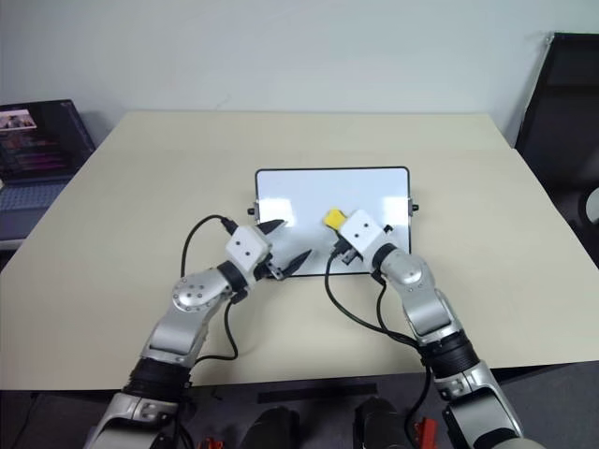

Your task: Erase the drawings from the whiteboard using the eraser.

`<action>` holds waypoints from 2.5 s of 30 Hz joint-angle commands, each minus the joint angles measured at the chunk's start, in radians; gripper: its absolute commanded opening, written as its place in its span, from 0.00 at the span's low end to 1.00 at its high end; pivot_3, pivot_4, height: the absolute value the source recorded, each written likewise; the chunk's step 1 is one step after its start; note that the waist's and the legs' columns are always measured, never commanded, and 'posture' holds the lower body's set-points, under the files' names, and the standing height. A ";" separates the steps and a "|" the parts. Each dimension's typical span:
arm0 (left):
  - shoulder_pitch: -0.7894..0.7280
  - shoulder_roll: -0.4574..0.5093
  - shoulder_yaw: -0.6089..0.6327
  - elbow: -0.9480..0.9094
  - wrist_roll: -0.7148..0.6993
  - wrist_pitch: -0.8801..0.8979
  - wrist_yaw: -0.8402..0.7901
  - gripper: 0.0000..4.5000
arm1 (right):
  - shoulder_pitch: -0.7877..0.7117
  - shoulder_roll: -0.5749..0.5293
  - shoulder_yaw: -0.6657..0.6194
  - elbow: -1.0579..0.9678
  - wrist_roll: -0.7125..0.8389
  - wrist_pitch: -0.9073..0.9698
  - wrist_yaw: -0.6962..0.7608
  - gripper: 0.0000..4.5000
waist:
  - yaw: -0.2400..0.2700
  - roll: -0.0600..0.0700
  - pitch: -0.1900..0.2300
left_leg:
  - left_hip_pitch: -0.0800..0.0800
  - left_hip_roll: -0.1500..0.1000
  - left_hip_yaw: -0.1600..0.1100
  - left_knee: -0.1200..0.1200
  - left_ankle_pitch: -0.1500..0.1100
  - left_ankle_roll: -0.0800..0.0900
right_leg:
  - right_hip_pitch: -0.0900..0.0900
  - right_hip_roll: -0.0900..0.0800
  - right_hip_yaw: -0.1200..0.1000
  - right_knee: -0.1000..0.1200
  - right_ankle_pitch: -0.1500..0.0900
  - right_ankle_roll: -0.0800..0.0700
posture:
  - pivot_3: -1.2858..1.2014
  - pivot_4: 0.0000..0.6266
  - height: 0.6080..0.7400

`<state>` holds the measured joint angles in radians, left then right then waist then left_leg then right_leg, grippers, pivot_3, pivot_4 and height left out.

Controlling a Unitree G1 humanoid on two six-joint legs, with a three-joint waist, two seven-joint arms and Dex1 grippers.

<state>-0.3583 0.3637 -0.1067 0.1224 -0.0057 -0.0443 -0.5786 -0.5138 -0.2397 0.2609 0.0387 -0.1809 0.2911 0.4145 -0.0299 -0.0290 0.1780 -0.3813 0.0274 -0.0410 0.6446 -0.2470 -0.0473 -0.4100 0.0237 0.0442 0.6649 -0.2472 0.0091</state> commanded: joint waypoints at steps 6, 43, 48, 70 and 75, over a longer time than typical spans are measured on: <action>-0.027 -0.011 -0.005 -0.002 -0.009 -0.026 -0.009 1.00 | -0.047 0.038 -0.056 -0.007 0.032 -0.051 -0.052 0.24 | -0.001 0.000 0.000 | -0.001 0.000 0.001 0.000 0.000 0.000 | -0.001 0.000 0.000 -0.001 0.000 0.000 | 0.52 0.24 1.00; -0.115 -0.076 -0.028 0.021 -0.096 -0.083 -0.124 1.00 | 0.150 -0.097 -0.220 -0.324 0.111 0.077 -0.023 0.24 | 0.002 0.000 0.000 | -0.005 0.000 0.000 -0.002 0.000 0.000 | -0.003 0.000 0.000 -0.003 0.000 0.000 | 0.52 0.24 1.00; -0.104 -0.108 -0.073 -0.026 -0.232 -0.025 -0.297 1.00 | 0.247 -0.194 -0.335 -0.437 0.128 0.211 -0.013 0.24 | 0.002 0.000 0.000 | -0.005 -0.001 0.001 -0.001 0.000 0.000 | -0.003 0.000 0.000 -0.003 0.000 0.000 | 0.52 0.24 1.00; -0.131 -0.093 -0.182 0.032 -0.272 0.062 -0.570 1.00 | 0.329 -0.124 -0.534 -0.404 0.256 0.590 -0.149 0.24 | -0.005 0.001 0.001 | -0.003 0.000 0.001 -0.002 0.000 0.000 | -0.002 0.003 0.001 -0.003 -0.001 0.000 | 0.52 0.24 1.00; -0.128 -0.085 -0.175 0.047 -0.233 0.027 -0.537 1.00 | 0.327 -0.121 -0.519 -0.366 0.259 0.557 -0.163 0.24 | -0.005 0.001 0.001 | -0.003 0.000 0.001 -0.002 0.000 0.000 | -0.002 0.003 0.001 -0.003 -0.001 0.000 | 0.52 0.24 1.00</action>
<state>-0.4724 0.2746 -0.2991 0.1732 -0.2525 0.0130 -1.1294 -0.1768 -0.3591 -0.2510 -0.3187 0.0713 0.8771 0.2593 -0.0347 -0.0282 0.1789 -0.3839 0.0274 -0.0397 0.6429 -0.2474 -0.0472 -0.4120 0.0266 0.0452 0.6621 -0.2480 0.0091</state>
